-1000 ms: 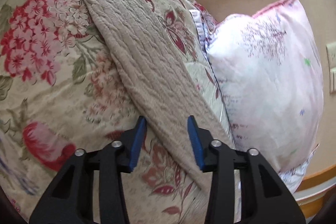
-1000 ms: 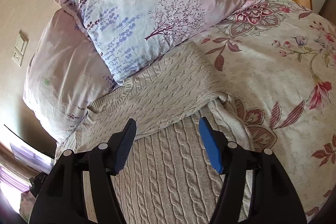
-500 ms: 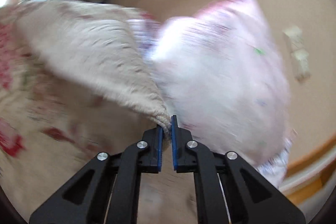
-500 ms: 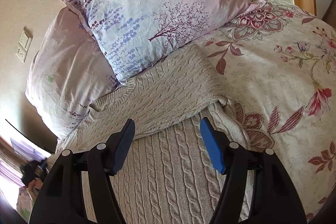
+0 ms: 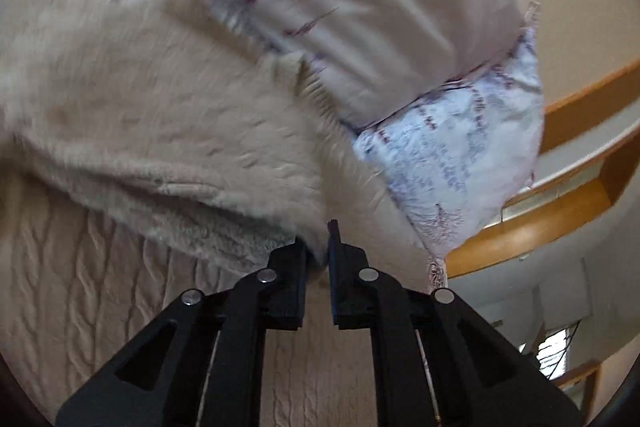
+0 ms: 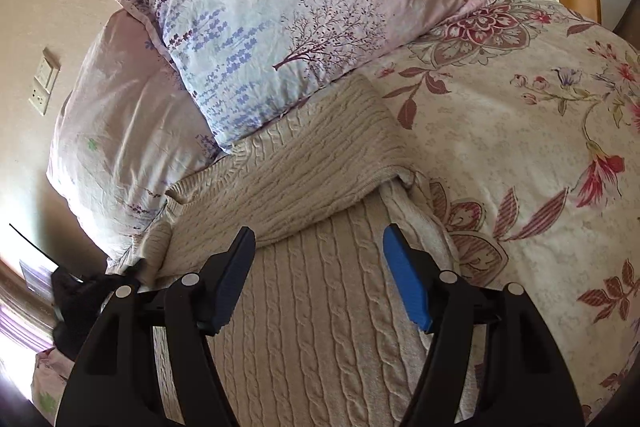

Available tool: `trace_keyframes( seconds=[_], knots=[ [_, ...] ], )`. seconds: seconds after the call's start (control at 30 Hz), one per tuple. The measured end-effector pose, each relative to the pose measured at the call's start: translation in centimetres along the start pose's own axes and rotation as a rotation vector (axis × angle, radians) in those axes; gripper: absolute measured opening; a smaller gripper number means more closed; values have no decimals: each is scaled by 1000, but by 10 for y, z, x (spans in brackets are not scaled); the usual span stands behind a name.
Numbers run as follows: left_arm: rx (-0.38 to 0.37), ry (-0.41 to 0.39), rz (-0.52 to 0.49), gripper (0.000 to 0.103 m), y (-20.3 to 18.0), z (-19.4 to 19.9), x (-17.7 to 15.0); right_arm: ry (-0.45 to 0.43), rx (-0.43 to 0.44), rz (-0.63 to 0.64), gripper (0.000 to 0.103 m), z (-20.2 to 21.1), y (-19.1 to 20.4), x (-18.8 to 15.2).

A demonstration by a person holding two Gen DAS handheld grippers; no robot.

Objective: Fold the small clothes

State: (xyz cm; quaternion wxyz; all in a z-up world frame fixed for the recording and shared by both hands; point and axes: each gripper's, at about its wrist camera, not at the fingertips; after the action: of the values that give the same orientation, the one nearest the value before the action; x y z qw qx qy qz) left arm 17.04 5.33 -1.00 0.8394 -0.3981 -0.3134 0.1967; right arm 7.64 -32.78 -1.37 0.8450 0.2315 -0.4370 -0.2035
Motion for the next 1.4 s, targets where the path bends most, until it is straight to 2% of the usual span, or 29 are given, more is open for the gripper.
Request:
trace_keyframes(
  seconds=[0.1,0.17,0.23,0.4,0.47,0.53,0.6,0.67,0.8,0.87,0.93,1.03,1.17,1.23,1.27,1.33,1.4],
  knots=[
    [-10,-3,63,14,10,6,2,-7,-6,11,68,2,-1,0],
    [13,-45,92,29,15,20,9,-8,-5,10,68,1,-1,1],
    [39,-92,142,35,26,37,17,-4,0,9,68,1,-1,0],
    [86,-174,333,34,69,63,43,8,14,17,68,-2,1,-4],
    [76,-203,398,33,82,72,50,6,18,23,68,-1,1,-4],
    [83,-233,429,33,86,80,58,-1,18,30,68,0,1,-4],
    [96,-274,409,32,82,85,64,-8,23,36,68,2,1,-3],
    [95,-317,349,13,69,89,74,-14,27,43,68,4,0,-1],
    [57,-344,219,8,29,85,83,-25,45,62,68,6,0,3],
    [28,-340,76,9,-9,77,79,-35,59,65,68,8,-1,6],
    [8,-309,-95,9,-55,57,68,-46,71,64,68,11,-3,9],
    [-11,-209,-358,9,-118,17,35,-63,86,62,68,16,-8,15],
    [35,-47,-657,10,-169,-40,-21,-61,83,50,68,17,-19,23],
    [76,37,-787,21,-177,-66,-51,-50,74,41,68,16,-25,25],
    [101,82,-857,35,-179,-79,-65,-43,73,37,68,14,-27,26],
    [139,148,-978,53,-179,-94,-89,-24,75,22,68,11,-32,29],
    [157,184,-1117,59,-177,-96,-112,-7,93,10,68,7,-32,34]
  ],
)
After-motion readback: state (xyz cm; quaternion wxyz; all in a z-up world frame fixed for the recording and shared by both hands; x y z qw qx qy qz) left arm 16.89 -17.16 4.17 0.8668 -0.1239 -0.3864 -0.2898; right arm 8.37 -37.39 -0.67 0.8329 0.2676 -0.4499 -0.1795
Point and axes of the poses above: each gripper's, at about its wrist camera, not at the fingertips, and z roughly against the way its jaws point, y to its left, x to its top, and after that the axes turned 5 degrees about -y, right-handed
